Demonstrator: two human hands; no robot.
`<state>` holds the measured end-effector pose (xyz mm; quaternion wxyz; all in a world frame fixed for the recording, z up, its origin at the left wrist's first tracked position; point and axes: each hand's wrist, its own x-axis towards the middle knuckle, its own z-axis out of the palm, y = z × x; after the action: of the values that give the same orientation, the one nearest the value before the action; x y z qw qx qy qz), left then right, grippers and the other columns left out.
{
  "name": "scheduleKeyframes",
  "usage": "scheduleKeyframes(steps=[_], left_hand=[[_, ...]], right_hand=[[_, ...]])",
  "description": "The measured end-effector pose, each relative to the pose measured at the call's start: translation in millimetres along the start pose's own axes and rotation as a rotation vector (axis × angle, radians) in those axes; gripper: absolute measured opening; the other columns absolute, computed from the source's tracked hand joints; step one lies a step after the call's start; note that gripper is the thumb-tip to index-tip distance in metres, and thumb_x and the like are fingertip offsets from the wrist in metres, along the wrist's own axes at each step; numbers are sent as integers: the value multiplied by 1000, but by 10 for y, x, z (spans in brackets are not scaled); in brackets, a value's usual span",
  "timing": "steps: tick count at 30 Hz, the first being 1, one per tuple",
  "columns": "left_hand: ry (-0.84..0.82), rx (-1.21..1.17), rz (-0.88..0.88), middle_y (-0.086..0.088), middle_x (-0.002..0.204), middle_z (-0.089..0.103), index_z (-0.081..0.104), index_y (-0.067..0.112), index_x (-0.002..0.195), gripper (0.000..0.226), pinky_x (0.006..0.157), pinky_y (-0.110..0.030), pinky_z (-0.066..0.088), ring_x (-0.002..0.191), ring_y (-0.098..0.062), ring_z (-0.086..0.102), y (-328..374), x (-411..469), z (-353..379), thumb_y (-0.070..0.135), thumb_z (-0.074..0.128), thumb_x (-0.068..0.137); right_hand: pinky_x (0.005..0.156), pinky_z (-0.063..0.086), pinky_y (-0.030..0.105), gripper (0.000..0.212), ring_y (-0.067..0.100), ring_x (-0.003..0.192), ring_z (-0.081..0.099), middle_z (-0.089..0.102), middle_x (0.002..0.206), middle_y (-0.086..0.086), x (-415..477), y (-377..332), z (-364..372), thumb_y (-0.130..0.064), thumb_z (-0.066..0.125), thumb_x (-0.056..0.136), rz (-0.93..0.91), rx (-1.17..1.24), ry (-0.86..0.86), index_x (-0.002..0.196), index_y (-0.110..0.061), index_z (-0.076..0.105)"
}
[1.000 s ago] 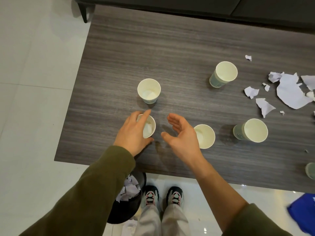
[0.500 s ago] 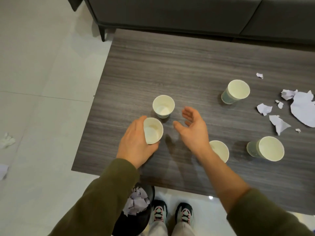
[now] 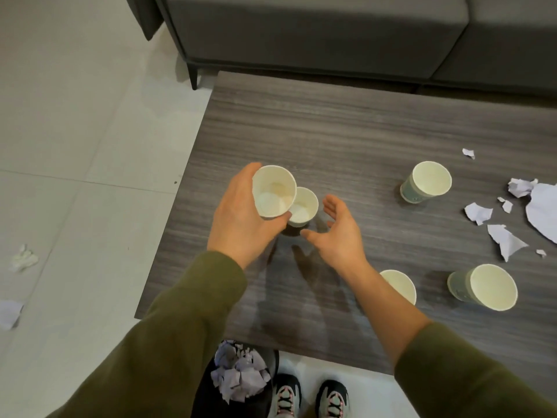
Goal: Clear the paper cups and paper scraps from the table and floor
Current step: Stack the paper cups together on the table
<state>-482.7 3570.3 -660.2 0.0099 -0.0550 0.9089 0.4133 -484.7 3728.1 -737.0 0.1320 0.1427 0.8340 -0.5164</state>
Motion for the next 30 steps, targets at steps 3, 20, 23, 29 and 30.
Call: scheduleKeyframes(steps=[3, 20, 23, 29, 30], left_hand=[[-39, 3, -16, 8, 137, 44, 36, 23, 136, 85, 91, -15, 28, 122, -8, 41, -21, 143, 139, 27, 82, 65], [-138, 80, 28, 7, 126, 53, 40, 23, 130, 75, 87, -26, 39, 114, -14, 50, -151, 255, 596, 31, 80, 66], [-183, 124, 41, 3, 128, 52, 41, 21, 132, 78, 96, -34, 40, 119, -17, 47, -225, 261, 666, 29, 80, 65], [-290, 155, -16, -2, 141, 43, 25, 24, 144, 94, 97, -25, 30, 127, -20, 41, -349, 230, 806, 29, 79, 67], [-308, 162, -27, -3, 138, 45, 27, 24, 142, 92, 97, -27, 34, 125, -21, 43, -365, 225, 812, 28, 79, 66]], right_hand=[[103, 32, 21, 91, 11, 133, 38, 41, 146, -1, 70, 8, 17, -17, 82, 67, -9, 29, -14, 143, -18, 31], [108, 38, 41, 92, 15, 132, 41, 46, 142, 0, 188, 129, 76, -10, 80, 64, 20, 108, -101, 142, -18, 33], [103, 43, 43, 85, 17, 125, 48, 52, 135, -1, 196, 163, 89, -7, 73, 60, 17, 126, -92, 137, -19, 39], [100, 45, 31, 68, 11, 116, 55, 59, 121, -9, 153, 275, 168, 7, 63, 72, 9, 118, -73, 131, -23, 47], [100, 44, 29, 68, 12, 118, 54, 59, 124, -7, 130, 292, 180, 8, 61, 74, 14, 108, -77, 132, -24, 46]])
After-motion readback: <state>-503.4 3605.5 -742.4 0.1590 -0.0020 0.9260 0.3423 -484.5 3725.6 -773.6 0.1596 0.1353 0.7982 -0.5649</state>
